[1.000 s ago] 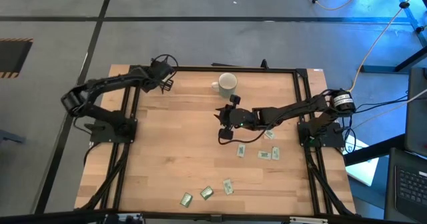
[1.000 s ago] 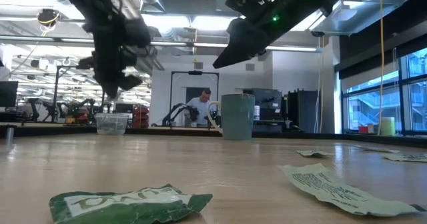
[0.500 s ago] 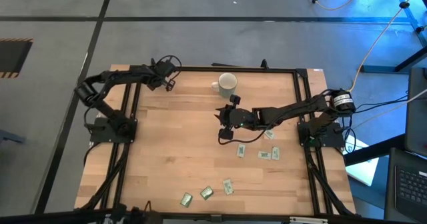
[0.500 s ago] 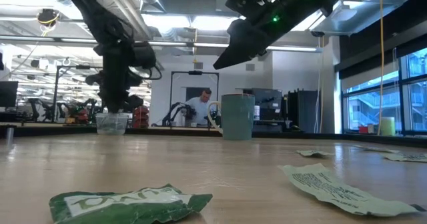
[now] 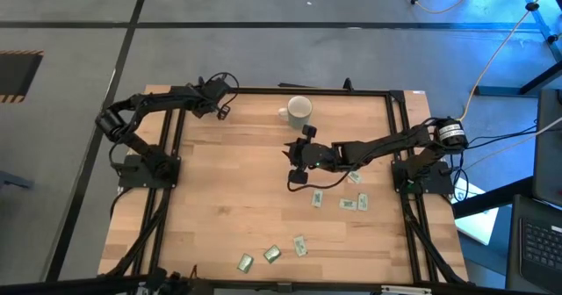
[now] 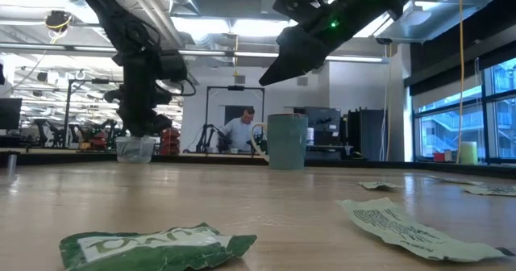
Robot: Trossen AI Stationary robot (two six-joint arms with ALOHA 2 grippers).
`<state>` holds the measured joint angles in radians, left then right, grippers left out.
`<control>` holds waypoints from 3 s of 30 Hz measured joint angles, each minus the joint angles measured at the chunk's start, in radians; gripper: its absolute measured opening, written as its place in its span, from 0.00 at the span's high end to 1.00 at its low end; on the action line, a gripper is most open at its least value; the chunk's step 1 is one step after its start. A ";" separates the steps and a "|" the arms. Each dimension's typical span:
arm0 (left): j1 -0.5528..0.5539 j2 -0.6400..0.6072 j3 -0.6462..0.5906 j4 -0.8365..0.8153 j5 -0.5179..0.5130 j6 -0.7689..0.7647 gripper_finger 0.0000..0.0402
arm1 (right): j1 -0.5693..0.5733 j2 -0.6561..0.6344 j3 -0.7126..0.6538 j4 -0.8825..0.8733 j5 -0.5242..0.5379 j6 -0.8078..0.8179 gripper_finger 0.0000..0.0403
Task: Pick and place Stevia / Truvia into bins
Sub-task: Put the stevia packet into the transparent bin
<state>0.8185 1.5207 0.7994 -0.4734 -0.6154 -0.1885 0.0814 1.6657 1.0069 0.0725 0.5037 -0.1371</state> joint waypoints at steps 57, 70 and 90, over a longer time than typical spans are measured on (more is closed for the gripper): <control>-0.727 -0.523 -0.470 0.807 0.502 -0.167 0.82 | 0.002 -0.058 -0.132 -1.054 -0.379 1.004 0.72; -0.726 -0.523 -0.470 0.807 0.501 -0.165 0.82 | -0.075 -0.063 -0.245 -0.868 -0.444 0.941 0.73; -0.726 -0.523 -0.470 0.806 0.451 -0.165 0.83 | -0.077 -0.094 -0.196 -0.794 -0.378 0.831 0.99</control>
<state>0.0921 0.9977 0.3298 0.3328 -0.1645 -0.3535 0.0044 1.5713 0.8109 -0.7218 0.1254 0.6942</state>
